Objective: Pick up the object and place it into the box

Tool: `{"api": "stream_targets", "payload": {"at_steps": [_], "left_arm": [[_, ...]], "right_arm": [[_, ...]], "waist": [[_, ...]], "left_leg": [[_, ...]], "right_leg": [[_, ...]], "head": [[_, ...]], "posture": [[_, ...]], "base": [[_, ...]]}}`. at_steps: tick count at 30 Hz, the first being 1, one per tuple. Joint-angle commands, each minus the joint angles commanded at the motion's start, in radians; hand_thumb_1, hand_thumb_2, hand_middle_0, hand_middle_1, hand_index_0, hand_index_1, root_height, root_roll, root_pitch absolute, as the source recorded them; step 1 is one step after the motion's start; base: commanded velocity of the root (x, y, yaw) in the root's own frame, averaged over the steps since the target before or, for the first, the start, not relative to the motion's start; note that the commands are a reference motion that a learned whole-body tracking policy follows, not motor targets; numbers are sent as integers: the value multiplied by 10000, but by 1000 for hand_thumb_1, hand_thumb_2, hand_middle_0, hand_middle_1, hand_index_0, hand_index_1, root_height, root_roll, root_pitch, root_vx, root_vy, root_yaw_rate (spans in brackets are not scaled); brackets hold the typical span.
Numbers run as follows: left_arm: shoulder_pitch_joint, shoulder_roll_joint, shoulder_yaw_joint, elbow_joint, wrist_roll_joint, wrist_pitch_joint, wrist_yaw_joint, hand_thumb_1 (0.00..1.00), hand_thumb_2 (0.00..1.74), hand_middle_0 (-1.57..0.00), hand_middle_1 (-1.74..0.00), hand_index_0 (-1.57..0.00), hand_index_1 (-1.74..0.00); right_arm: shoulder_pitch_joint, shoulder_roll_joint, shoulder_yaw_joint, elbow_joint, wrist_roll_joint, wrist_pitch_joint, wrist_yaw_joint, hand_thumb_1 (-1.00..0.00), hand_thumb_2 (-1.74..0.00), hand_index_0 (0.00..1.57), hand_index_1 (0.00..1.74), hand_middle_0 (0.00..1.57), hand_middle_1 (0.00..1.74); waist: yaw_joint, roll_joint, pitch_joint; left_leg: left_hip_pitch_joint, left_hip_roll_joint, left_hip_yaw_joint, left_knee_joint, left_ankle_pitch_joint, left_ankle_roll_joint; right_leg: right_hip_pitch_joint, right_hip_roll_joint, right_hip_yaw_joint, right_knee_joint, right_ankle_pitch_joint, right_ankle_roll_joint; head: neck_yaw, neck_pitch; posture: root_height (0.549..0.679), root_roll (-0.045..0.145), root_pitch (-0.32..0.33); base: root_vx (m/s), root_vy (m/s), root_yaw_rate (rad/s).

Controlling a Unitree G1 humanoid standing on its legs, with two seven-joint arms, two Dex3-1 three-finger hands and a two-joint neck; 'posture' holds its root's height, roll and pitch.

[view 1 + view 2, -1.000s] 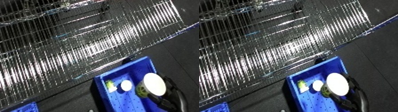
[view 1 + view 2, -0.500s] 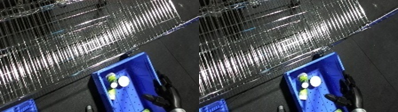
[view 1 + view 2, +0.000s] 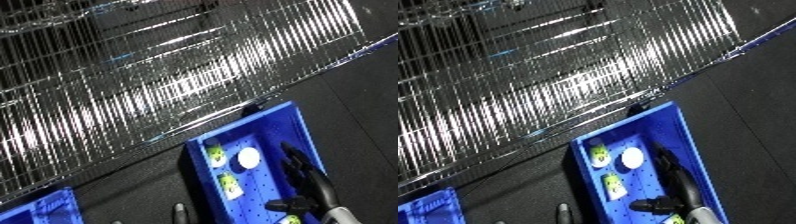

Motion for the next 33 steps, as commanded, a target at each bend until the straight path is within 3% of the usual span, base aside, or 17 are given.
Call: {"api": "stream_targets", "payload": {"at_steps": [6,9,14,21,33], "left_arm": [[-272,115,-69,220,159,114,-44,0,0,0,0,0,0],[-442,180,-86,339,255,229,-76,0,0,0,0,0,0],[-750,272,-128,488,352,388,-126,0,0,0,0,0,0],[-1046,419,-200,558,437,344,-325,0,0,0,0,0,0],[-1151,750,-180,-349,250,-66,-414,0,0,0,0,0,0]], "right_arm": [[-768,26,657,767,-904,412,450,0,0,0,0,0,0],[-1003,92,935,1112,-1200,677,712,0,0,0,0,0,0],[-1193,282,1310,1637,-1477,978,899,0,0,0,0,0,0],[-1182,585,1459,2173,-1287,1051,820,0,0,0,0,0,0],[-809,874,1546,2514,-901,981,460,0,0,0,0,0,0]], "waist": [[276,-94,-33],[421,-134,-98],[636,-197,-162],[914,-281,-190],[1336,-418,-118]], "left_leg": [[27,-37,-163,37,34,1],[50,-39,-240,-40,110,-10],[95,-17,-405,-230,278,-11],[85,-16,-614,-401,456,7],[-124,-79,-862,-51,341,105]], "right_leg": [[145,-37,-100,70,-62,-26],[207,-64,-164,48,-77,-9],[298,-65,-286,101,-169,21],[362,-64,-476,182,-258,81],[434,-117,-719,139,-169,145]], "head": [[-1120,-671],[-1885,-1169],[-3111,-1507],[-4185,-1518],[-5164,-1037]], "posture": [[658,77,57],[659,75,55],[658,69,53],[658,63,52],[658,55,47]], "base": [[5,-27,134],[6,-30,145],[24,-33,150],[26,-44,217],[25,-34,174]]}}
